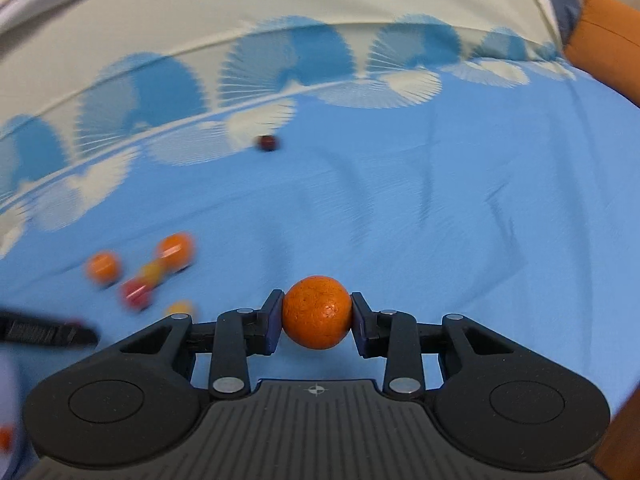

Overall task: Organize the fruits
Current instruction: 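Carry the plum and mandarin over the plate with both tools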

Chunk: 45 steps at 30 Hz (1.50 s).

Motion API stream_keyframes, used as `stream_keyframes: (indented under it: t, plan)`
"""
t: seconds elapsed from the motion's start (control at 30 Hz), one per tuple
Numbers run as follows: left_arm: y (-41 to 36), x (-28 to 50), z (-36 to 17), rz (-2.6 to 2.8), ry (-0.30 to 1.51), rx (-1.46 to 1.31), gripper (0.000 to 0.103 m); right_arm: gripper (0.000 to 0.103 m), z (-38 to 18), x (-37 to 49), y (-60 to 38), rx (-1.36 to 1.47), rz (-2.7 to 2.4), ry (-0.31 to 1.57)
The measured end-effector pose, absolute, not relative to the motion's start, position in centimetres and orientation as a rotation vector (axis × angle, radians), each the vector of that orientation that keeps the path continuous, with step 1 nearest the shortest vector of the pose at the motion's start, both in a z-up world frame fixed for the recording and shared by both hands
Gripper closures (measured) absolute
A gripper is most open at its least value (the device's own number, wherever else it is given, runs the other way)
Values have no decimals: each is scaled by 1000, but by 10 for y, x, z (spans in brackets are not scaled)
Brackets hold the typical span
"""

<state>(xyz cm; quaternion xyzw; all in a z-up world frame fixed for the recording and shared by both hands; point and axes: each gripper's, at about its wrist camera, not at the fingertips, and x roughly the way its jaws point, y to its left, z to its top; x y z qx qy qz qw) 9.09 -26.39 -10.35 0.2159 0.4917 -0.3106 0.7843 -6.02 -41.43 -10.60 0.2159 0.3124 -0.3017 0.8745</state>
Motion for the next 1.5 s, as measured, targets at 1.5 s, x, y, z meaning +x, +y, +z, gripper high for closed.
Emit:
stream_keyframes:
  t: [1.5]
  plan:
    - [39,-48,43,-433,899,195,74,66,11,-141,-149,158,-152,595]
